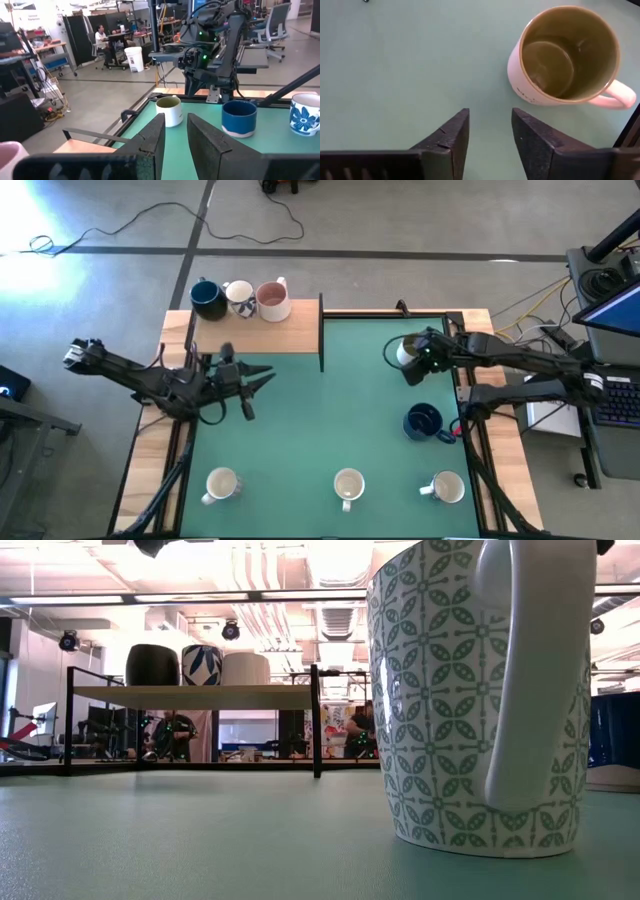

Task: Place coffee mugs
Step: Put the white green mug on the shelf

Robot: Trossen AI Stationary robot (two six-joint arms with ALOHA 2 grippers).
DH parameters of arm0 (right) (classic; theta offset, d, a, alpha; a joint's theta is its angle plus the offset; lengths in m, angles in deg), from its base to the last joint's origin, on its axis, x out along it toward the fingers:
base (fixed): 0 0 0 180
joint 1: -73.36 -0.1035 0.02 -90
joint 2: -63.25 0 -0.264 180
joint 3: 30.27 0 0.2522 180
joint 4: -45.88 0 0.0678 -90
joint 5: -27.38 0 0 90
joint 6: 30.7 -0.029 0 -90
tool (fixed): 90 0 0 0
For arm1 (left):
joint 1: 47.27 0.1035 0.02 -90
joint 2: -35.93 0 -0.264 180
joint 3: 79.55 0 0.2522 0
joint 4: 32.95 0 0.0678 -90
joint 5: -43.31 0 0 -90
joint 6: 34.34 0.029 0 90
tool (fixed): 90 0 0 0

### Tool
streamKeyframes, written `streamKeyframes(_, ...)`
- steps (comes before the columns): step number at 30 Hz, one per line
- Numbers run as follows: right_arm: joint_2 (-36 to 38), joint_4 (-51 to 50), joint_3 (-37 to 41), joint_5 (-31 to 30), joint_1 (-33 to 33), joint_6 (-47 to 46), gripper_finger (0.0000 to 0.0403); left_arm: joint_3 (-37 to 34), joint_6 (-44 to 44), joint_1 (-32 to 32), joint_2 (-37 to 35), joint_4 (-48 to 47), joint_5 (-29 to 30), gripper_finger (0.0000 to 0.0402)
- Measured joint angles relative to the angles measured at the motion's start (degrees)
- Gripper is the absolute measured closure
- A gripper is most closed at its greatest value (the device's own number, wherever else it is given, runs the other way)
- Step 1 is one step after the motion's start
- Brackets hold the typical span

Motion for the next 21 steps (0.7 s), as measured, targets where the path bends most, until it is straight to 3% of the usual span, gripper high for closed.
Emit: streamKeyframes(21, -13.5, -2.2, -4.9, -0.2, 8.0, 8.1, 0.0263, 0.0, 2.1, 0.0, -4.0, -3.2, 0.0, 0.0338)
